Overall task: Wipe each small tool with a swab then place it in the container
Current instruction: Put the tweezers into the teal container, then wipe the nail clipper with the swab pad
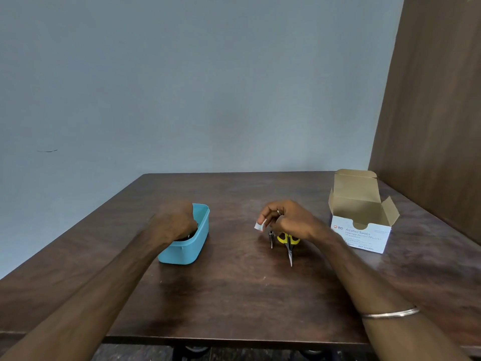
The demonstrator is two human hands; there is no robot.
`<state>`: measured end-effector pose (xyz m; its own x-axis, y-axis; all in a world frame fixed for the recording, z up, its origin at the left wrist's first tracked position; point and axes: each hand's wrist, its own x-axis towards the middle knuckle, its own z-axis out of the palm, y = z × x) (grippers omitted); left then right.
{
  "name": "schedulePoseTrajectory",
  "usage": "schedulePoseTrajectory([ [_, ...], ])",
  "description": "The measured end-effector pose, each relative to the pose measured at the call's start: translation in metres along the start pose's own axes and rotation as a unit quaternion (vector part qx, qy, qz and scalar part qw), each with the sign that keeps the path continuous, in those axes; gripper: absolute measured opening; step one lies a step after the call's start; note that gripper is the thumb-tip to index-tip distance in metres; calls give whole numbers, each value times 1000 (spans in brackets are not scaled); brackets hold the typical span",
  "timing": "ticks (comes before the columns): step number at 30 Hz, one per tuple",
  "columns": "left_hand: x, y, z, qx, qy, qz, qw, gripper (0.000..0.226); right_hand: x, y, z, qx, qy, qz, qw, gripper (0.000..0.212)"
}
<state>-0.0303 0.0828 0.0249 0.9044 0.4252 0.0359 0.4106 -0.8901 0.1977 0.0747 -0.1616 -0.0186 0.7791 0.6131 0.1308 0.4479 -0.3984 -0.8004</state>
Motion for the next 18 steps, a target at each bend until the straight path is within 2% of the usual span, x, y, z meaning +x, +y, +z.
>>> schedulePoseTrajectory([
  [3, 1, 1, 1, 19, -8, -2, 1000, 10, -1, -2, -1, -5, -1, -1, 1000, 37],
  [12, 5, 1, 0, 53, -43, 3, 998, 22, 0, 0, -2, 0, -8, -1, 1000, 31],
  [18, 4, 3, -1, 60, -51, 8, 997, 24, -2, -2, -1, 11, -32, 1, 999, 38],
])
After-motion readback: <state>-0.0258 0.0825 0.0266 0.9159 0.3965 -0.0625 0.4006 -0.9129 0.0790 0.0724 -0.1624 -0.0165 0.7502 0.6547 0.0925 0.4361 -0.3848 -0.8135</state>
